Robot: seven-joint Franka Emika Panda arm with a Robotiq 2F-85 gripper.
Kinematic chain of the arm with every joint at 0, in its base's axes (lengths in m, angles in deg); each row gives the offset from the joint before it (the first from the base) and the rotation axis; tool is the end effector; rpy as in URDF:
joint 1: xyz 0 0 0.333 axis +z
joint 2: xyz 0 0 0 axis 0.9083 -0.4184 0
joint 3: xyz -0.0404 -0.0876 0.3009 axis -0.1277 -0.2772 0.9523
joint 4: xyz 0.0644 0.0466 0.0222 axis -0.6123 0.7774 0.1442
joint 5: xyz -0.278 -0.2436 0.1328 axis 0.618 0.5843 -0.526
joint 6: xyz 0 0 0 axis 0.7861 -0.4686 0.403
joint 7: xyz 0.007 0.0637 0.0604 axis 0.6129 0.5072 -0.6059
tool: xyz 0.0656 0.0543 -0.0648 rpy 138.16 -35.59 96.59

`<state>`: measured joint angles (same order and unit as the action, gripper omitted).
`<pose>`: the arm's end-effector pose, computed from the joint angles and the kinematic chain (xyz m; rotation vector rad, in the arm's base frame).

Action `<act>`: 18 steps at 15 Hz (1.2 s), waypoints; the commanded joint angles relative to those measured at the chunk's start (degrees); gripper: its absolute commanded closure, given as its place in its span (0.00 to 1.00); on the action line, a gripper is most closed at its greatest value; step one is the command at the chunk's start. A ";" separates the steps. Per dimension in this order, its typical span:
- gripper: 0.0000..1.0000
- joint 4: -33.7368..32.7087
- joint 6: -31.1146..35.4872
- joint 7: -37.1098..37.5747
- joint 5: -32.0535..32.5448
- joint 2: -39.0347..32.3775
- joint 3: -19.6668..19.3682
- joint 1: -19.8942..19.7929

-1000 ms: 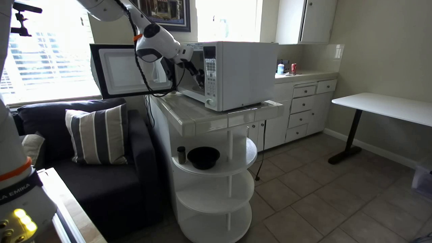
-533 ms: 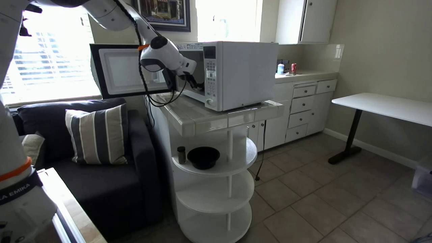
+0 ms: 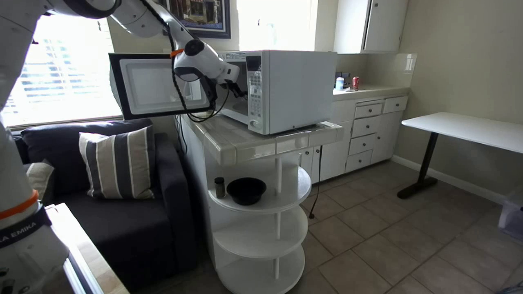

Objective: Put the black packet in the microwave.

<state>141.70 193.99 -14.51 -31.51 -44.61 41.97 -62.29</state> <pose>0.6735 0.0794 0.3858 -2.3264 0.7156 -1.1558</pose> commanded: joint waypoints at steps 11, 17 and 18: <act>0.33 5.75 -3.11 2.14 -1.47 1.78 -2.49 1.10; 0.00 19.97 -15.69 16.77 7.68 14.70 -7.68 2.31; 0.00 21.30 -18.17 19.32 10.13 16.55 -8.18 2.22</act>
<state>154.82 182.56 -3.27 -27.63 -36.04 35.36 -60.14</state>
